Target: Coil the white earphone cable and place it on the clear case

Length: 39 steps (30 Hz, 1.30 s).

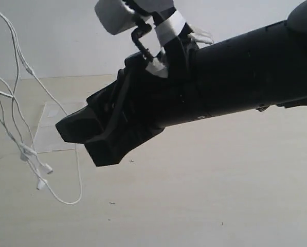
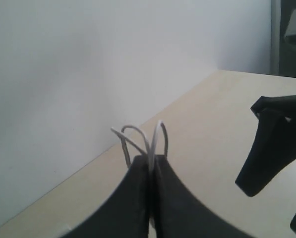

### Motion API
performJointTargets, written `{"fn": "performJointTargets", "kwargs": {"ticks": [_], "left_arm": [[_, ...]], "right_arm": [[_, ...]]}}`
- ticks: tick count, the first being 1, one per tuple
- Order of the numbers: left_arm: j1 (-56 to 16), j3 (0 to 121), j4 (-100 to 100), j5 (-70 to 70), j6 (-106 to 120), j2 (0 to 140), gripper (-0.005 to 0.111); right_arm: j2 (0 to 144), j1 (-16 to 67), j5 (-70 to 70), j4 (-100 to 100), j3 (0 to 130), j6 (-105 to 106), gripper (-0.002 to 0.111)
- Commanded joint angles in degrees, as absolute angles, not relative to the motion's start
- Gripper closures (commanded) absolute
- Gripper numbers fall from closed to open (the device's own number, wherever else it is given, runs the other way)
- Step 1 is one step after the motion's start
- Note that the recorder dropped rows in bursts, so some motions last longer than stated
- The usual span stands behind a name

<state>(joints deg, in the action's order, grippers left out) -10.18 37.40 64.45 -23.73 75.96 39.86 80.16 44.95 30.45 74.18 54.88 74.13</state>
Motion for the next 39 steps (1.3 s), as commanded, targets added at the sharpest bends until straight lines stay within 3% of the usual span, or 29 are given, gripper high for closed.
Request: {"fn": "performJointTargets", "kwargs": {"ticks": [1, 11, 16, 26, 31, 39], "left_arm": [[-10.4, 37.5, 64.6, -23.4, 76.1, 38.7, 0.107], [-10.4, 37.5, 64.5, -22.5, 76.3, 38.5, 0.107], [-10.4, 37.5, 64.5, -22.5, 76.3, 38.5, 0.107], [-10.4, 37.5, 64.6, -22.5, 76.3, 38.5, 0.107], [-10.4, 37.5, 64.8, -23.2, 76.3, 38.5, 0.107], [-10.4, 37.5, 64.8, -23.4, 76.3, 38.5, 0.107]], "right_arm": [[82.0, 45.0, 31.3, 76.4, 54.7, 80.3, 0.053], [85.8, 45.0, 35.2, 91.2, 54.9, 100.6, 0.052], [89.1, 45.0, 37.2, 99.9, 55.0, 106.8, 0.031], [94.1, 45.0, 37.0, 99.9, 62.0, 109.9, 0.031], [96.9, 46.3, 34.8, 99.9, 65.3, 110.1, 0.021], [99.8, 48.0, 34.7, 99.9, 66.2, 111.4, 0.021]]}}
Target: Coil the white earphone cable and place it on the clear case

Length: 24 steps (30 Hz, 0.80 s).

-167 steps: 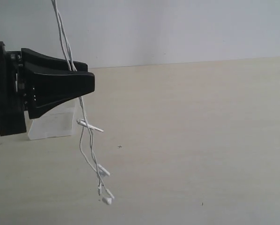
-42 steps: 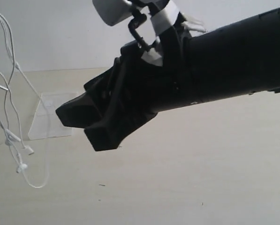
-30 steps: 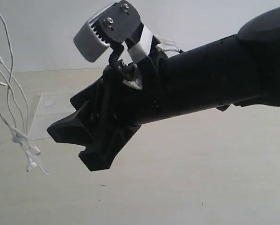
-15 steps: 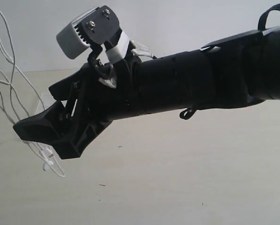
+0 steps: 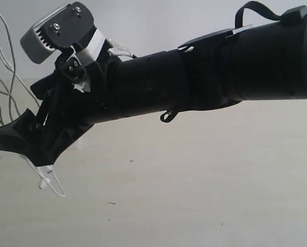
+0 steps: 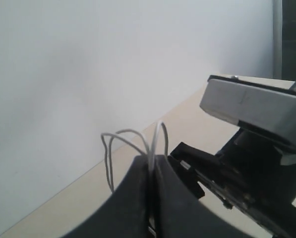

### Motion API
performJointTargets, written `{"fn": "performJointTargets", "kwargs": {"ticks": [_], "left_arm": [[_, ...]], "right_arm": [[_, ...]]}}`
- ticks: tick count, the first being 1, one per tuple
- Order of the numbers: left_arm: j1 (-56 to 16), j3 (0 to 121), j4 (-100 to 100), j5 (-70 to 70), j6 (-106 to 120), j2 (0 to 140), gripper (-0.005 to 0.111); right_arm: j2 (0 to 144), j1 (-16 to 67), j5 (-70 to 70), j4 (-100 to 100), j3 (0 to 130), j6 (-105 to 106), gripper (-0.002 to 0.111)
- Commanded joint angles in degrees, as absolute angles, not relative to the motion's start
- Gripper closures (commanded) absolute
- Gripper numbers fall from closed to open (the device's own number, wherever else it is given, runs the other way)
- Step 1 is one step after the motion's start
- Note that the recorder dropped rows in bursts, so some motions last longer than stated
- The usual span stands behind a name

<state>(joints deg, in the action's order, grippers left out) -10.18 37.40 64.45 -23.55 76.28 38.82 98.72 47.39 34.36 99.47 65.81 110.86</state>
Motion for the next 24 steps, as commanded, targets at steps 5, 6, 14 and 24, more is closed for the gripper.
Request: {"fn": "performJointTargets", "kwargs": {"ticks": [5, 6, 14, 24], "left_arm": [[-10.4, 37.5, 64.8, -23.4, 76.3, 38.5, 0.107], [-10.4, 37.5, 64.8, -23.4, 76.3, 38.5, 0.107], [-10.4, 37.5, 64.8, -23.4, 76.3, 38.5, 0.107], [-10.4, 37.5, 64.8, -23.4, 76.3, 38.6, 0.107]], "right_arm": [[100.3, 49.7, 34.6, 99.9, 66.2, 111.5, 0.022], [100.3, 50.0, 34.0, 99.9, 66.2, 111.5, 0.022], [100.3, 50.0, 35.1, 99.9, 66.2, 111.4, 0.039], [100.3, 50.0, 35.6, 99.9, 68.6, 110.3, 0.04]]}}
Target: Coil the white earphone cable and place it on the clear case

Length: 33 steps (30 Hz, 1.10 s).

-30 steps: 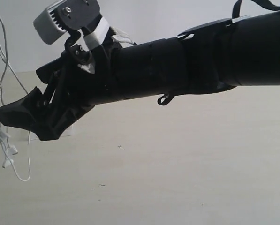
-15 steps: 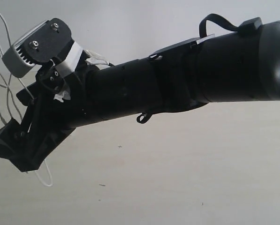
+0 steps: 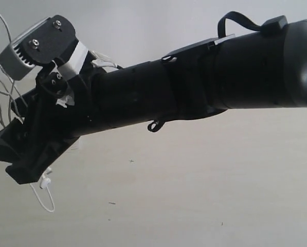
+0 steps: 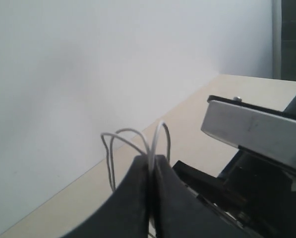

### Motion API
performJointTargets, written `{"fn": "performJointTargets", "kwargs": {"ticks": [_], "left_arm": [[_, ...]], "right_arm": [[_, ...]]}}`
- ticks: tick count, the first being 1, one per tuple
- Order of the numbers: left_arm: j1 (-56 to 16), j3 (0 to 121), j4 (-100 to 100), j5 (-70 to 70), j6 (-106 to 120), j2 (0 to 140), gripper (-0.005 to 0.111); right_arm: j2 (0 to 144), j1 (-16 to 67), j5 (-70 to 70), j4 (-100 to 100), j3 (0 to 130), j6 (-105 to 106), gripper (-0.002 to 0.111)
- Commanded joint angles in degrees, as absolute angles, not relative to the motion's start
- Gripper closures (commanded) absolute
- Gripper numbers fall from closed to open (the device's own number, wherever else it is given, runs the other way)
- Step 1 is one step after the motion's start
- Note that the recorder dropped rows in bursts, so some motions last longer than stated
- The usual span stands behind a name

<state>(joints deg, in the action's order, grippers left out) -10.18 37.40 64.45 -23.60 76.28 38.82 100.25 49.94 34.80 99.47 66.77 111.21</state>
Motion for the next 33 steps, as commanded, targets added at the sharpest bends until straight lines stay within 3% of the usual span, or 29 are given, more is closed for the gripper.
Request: {"fn": "performJointTargets", "kwargs": {"ticks": [1, 5, 13, 15, 26, 31, 33], "left_arm": [[-10.4, 37.5, 64.8, -23.4, 76.3, 38.6, 0.107], [-10.4, 37.5, 64.8, -23.2, 76.3, 38.7, 0.107], [-10.4, 37.5, 64.8, -23.0, 76.3, 38.7, 0.107], [-10.4, 37.5, 64.8, -23.0, 76.3, 38.7, 0.107], [-10.4, 37.5, 64.8, -22.1, 76.2, 38.7, 0.107], [-10.4, 37.5, 65.2, -22.1, 76.2, 38.7, 0.107], [-10.4, 37.5, 65.9, -22.1, 76.2, 38.7, 0.107]], "right_arm": [[100.3, 50.0, 35.8, 99.9, 69.1, 110.2, 0.041], [100.3, 50.0, 36.1, 99.9, 69.1, 109.0, 0.049], [100.3, 50.0, 39.7, 99.9, 69.1, 107.8, 0.089], [100.3, 50.0, 40.6, 99.9, 69.1, 107.9, 0.094], [100.3, 50.0, 43.2, 99.9, 69.1, 107.5, 0.093], [100.4, 50.0, 45.2, 99.9, 69.1, 107.5, 0.077], [100.7, 50.0, 45.5, 99.9, 69.1, 107.4, 0.075]]}}
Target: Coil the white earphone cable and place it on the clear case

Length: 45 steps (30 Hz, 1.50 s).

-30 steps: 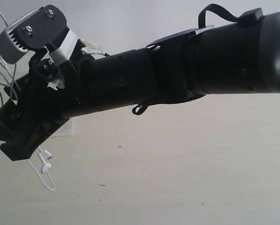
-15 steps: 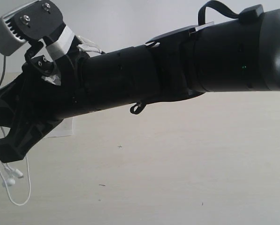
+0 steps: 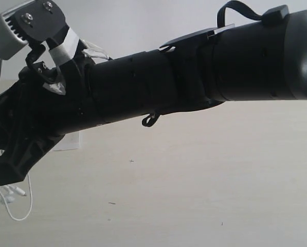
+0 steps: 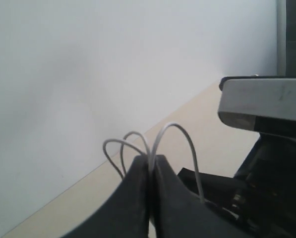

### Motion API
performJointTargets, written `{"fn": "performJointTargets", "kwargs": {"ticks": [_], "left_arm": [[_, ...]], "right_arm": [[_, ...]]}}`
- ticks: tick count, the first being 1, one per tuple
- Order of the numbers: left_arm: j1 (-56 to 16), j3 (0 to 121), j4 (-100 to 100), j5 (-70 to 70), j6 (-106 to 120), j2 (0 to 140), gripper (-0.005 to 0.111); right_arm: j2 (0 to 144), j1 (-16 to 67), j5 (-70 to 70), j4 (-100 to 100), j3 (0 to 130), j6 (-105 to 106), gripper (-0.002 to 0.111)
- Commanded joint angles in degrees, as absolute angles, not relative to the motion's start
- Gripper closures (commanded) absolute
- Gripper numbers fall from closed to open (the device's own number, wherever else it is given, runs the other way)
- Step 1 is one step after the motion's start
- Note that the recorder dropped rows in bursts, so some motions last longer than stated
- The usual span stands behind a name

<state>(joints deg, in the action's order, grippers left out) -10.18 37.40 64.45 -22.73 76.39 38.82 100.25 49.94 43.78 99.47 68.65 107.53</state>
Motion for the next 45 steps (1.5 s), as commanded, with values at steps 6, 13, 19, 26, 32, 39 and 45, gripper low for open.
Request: {"fn": "performJointTargets", "kwargs": {"ticks": [6, 13, 19, 26, 32, 39, 45], "left_arm": [[-10.4, 37.5, 67.5, -22.0, 76.0, 38.7, 0.107], [-10.4, 37.5, 68.3, -21.1, 76.0, 38.3, 0.107], [-10.4, 37.5, 66.4, -20.2, 75.2, 37.3, 0.107], [-9.9, 37.5, 44.9, -18.9, 59.2, 36.3, 0.107], [-5.6, 37.5, 35.3, -20.4, 51.2, 36.3, 0.107], [-0.2, 37.5, 28.5, -25.6, 47.8, 36.1, 0.107], [1.7, 37.5, 24.1, -29.9, 46.8, 35.1, 0.107]], "right_arm": [[100.8, 50.6, 45.5, 99.9, 69.1, 105.8, 0.088], [100.8, 52.0, 45.4, 99.9, 69.1, 105.9, 0.108], [100.0, 52.0, 43.7, 99.9, 69.0, 101.6, 0.108], [96.3, 52.0, 38.2, 89.0, 69.0, 91.0, 0.108], [93.7, 52.0, 37.5, 77.6, 69.0, 79.3, 0.108], [91.4, 52.0, 37.8, 68.7, 69.0, 70.2, 0.108], [89.2, 52.0, 36.4, 60.7, 69.0, 63.2, 0.108]]}}
